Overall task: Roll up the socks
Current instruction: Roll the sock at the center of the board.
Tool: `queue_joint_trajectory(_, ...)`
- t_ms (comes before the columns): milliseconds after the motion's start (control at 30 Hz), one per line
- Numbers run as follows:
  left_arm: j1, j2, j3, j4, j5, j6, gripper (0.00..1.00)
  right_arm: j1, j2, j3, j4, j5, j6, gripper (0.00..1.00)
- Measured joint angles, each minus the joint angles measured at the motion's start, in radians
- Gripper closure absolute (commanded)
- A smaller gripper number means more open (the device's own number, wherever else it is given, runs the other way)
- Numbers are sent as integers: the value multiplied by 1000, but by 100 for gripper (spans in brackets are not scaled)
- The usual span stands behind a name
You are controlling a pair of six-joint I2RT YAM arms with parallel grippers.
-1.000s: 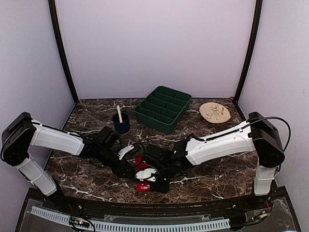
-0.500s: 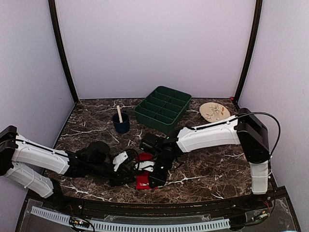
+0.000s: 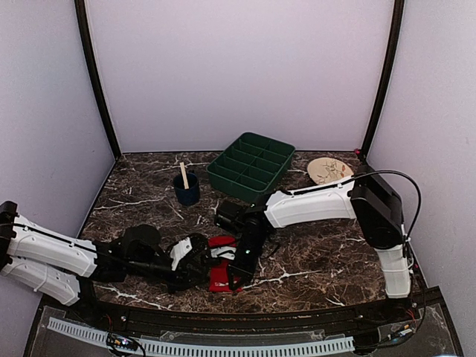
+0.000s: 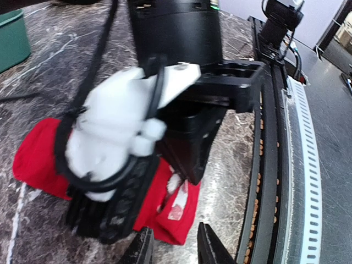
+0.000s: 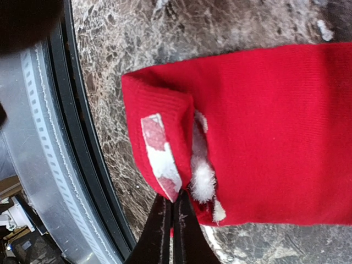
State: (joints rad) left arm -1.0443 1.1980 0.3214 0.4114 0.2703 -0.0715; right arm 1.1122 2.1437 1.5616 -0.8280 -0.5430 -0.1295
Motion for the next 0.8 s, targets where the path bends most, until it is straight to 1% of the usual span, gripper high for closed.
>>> queue_joint_trajectory(200, -67, 81, 47, -20, 5, 62, 63, -3, 16, 25, -17, -30, 0, 100)
queue_joint_trajectory(400, -107, 146, 101, -56, -29, 125, 58, -7, 22, 41, -36, -50, 0, 100)
queue_joint_trajectory(567, -116, 181, 139, -85, -70, 172, 57, -7, 25, 45, -50, -67, -3, 100)
queue_joint_trajectory(800, -117, 233, 183, -126, -80, 224, 57, -8, 37, 52, -63, -85, -6, 100)
